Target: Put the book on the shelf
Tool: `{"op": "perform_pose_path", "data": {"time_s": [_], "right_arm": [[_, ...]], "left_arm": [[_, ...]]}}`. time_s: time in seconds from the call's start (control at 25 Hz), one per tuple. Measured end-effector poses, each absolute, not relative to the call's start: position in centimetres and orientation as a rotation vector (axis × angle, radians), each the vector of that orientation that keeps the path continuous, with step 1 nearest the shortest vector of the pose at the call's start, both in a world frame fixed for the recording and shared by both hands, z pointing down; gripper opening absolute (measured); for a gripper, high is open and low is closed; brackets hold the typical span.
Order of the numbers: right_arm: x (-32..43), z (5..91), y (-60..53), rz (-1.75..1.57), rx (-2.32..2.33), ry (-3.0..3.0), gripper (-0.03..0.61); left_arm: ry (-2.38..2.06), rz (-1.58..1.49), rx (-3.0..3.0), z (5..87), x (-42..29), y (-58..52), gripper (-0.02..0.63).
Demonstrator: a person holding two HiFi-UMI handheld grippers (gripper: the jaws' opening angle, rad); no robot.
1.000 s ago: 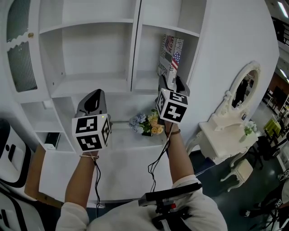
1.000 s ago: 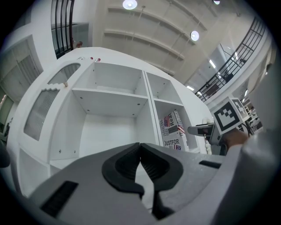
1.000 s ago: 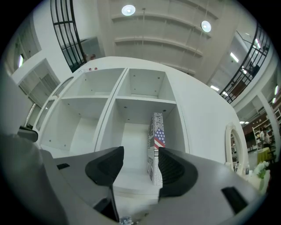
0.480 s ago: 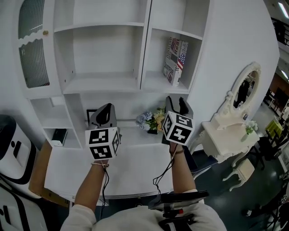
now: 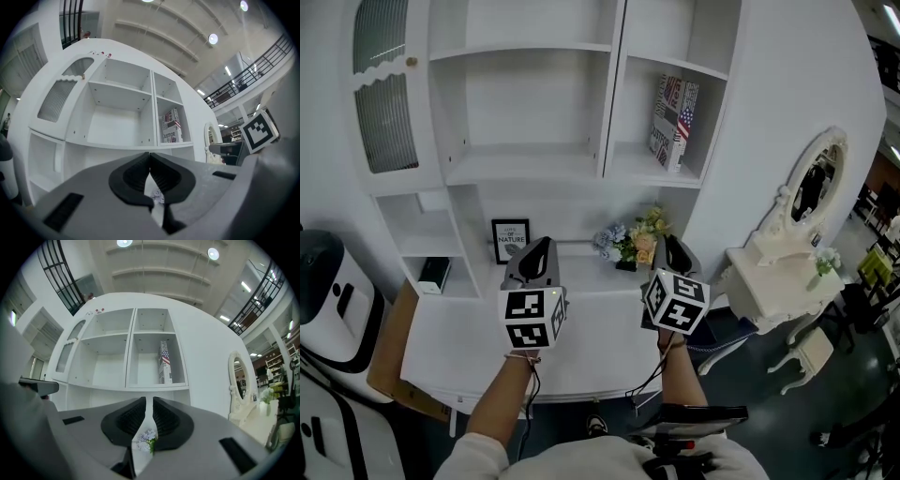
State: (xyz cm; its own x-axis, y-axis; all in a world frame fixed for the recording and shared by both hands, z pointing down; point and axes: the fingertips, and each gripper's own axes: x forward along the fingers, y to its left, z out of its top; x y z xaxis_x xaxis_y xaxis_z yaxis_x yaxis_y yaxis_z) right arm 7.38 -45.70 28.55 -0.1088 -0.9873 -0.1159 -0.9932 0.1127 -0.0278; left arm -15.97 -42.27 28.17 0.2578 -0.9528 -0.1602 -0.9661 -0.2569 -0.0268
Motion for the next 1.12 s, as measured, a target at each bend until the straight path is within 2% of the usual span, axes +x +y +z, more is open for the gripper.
{"op": "perform_pose_path", "data": {"time_s": [0.28, 1.12], "right_arm": [[7.4, 31.8, -43.6, 0.008, -1.967, 2.295, 0.032], [11.6, 33.8, -44.5, 0.054, -1.912, 2.454, 0.025]], "left_arm": [[1.855, 0.135, -2.423, 30.5, -15.9, -41.6, 0.008], [1.938, 0.125, -2.450, 34.9, -9.7, -42.8, 0.008]]}}
